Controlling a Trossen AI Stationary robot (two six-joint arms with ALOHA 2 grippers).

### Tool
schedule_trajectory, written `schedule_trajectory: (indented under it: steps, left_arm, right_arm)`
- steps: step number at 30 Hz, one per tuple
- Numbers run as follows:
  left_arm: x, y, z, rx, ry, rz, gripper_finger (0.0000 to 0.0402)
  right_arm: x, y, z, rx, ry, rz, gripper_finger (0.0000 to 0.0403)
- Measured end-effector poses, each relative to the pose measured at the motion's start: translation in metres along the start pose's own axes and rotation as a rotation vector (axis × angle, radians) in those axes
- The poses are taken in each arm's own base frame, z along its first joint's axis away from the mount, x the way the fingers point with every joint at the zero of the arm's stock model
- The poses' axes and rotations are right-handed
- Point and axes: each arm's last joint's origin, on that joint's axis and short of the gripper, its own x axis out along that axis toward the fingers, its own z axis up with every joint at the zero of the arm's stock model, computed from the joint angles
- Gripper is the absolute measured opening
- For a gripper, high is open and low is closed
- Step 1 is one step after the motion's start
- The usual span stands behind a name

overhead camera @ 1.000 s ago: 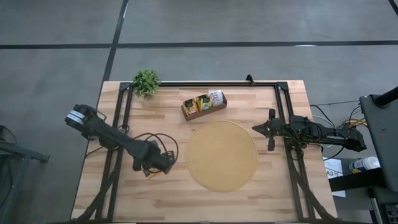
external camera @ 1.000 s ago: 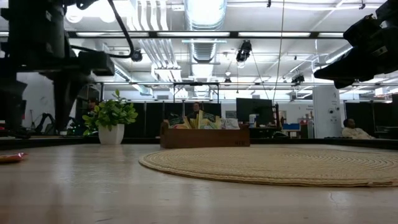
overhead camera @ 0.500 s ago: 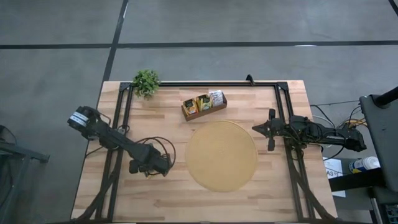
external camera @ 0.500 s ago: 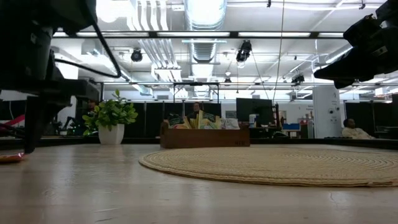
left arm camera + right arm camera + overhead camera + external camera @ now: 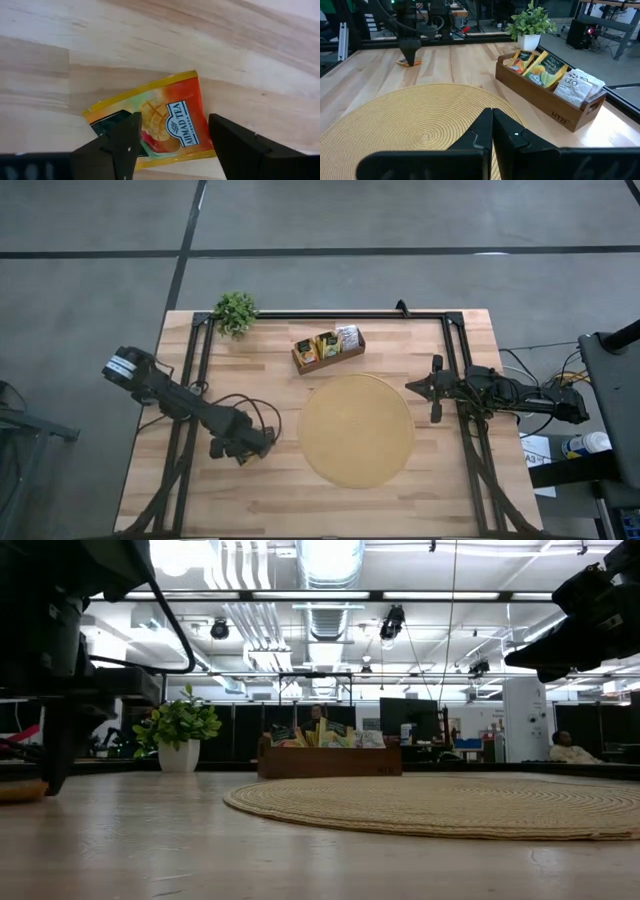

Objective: Pick & Place Tea
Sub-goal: Put the orange tea bag into the left section of the wooden organizer

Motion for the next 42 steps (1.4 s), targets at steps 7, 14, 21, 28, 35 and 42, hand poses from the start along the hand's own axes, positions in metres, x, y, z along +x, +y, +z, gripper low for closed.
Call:
schedule_trajectory:
  steps: [7,14,21,28,35,42]
  left_arm:
    - [0.000,-0.001,0.000,0.094,-0.009,-0.011,0.0114]
    - [-0.008,-0.008,-0.001,0.257,-0.024,-0.052,0.0018]
    - [-0.035,-0.035,0.014,0.564,-0.105,-0.010,0.0017]
    - [-0.074,-0.076,0.060,0.766,-0.199,-0.017,0.0016]
    - [-0.122,-0.118,0.109,0.904,-0.306,-0.033,0.0016]
    - [-0.150,-0.166,0.144,1.050,-0.323,0.082,0.0016]
  right_arm:
    - [0.000,0.000,0.000,0.000,0.000,0.001,0.0009]
    - [0.000,0.000,0.000,0.000,-0.001,0.000,0.0009]
    - [0.000,0.000,0.000,0.000,0.000,0.000,0.0009]
    - [0.000,0.000,0.000,0.000,0.000,0.000,0.0009]
    - [0.000,0.000,0.000,0.000,0.000,0.001,0.0009]
    - [0.000,0.000,0.000,0.000,0.000,0.000,0.0009]
